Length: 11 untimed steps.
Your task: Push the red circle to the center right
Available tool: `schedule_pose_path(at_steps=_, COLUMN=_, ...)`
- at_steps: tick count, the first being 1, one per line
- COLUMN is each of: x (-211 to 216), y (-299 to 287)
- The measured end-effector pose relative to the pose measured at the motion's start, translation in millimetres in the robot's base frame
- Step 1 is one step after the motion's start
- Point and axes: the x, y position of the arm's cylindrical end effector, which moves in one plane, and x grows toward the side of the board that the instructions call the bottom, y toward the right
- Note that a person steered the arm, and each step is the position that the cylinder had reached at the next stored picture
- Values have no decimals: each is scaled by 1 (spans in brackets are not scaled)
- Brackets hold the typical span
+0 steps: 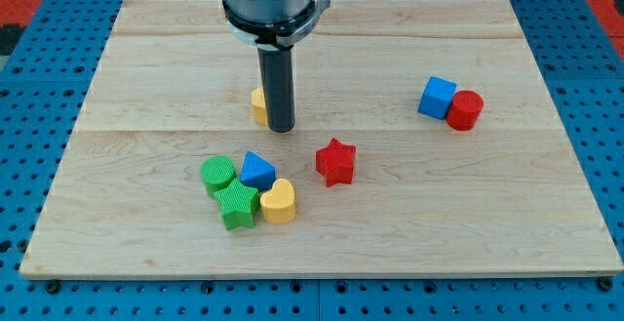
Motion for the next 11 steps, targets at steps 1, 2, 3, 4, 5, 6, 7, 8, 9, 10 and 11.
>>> schedule_pose_path(at_steps=1, x=-1, y=45)
schedule_pose_path(at_steps=2, x=-22, y=70)
schedule_pose_path(at_steps=3, x=-23, y=95)
schedule_pose_path(at_steps=4, x=-6, y=121)
schedule_pose_path(at_steps=5, x=24, y=87)
schedule_pose_path(at_steps=6, x=27, y=103)
schedule_pose_path(at_steps=7, x=24, y=180)
schedule_pose_path(at_steps=8, x=-4, y=203)
schedule_pose_path(at_steps=9, x=-12, y=237)
schedule_pose_path(at_steps=10, x=-12, y=240)
schedule_pose_path(at_steps=11, x=15, y=228)
